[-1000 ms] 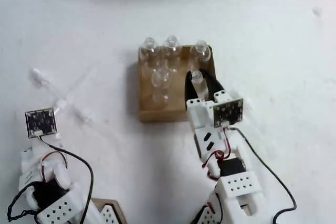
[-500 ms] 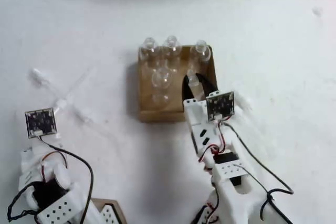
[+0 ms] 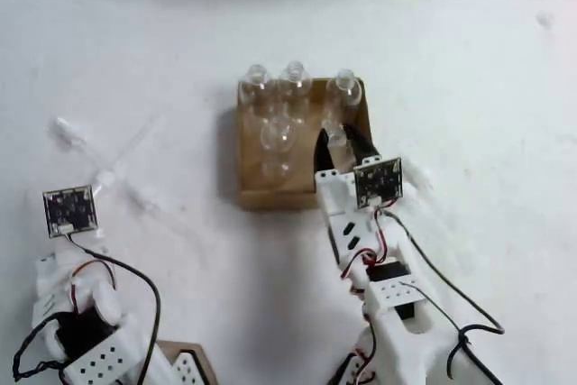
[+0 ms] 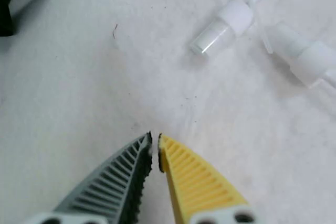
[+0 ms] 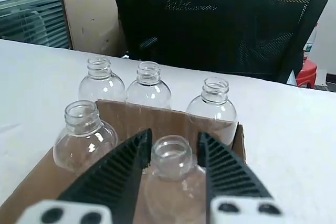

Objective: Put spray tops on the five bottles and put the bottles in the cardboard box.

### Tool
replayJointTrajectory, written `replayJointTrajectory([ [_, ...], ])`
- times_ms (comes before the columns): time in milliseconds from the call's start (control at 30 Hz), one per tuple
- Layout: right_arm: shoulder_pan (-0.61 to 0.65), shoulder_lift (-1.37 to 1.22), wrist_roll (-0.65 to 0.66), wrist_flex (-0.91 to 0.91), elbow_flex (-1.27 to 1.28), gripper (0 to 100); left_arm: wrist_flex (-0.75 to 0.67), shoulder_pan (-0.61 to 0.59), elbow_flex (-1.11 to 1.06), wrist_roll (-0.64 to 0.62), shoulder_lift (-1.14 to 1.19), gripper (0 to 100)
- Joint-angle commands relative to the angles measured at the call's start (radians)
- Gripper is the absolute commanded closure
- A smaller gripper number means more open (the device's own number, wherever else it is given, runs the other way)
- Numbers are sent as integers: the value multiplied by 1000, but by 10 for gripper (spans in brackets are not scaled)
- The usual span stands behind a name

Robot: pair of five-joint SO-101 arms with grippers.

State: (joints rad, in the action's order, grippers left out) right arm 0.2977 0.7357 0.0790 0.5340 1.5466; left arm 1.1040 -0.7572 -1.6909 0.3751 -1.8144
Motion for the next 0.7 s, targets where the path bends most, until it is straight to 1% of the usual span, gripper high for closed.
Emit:
replayJointTrajectory([
  [0, -8, 4, -2, 22, 2, 820, 2, 12, 3, 2, -10, 969],
  [267, -2, 13, -2, 24, 3, 819, 2, 12, 3, 2, -10, 969],
  [400, -8, 99, -2, -7, 11, 818, 2, 12, 3, 2, -10, 969],
  [533, -1, 274, -2, -182, 3, 817, 2, 12, 3, 2, -10, 969],
  [600, -10, 387, -2, -332, -31, 817, 2, 12, 3, 2, -10, 969],
  [667, -36, 509, -6, -522, -81, 800, 2, 12, 3, 2, -10, 969],
])
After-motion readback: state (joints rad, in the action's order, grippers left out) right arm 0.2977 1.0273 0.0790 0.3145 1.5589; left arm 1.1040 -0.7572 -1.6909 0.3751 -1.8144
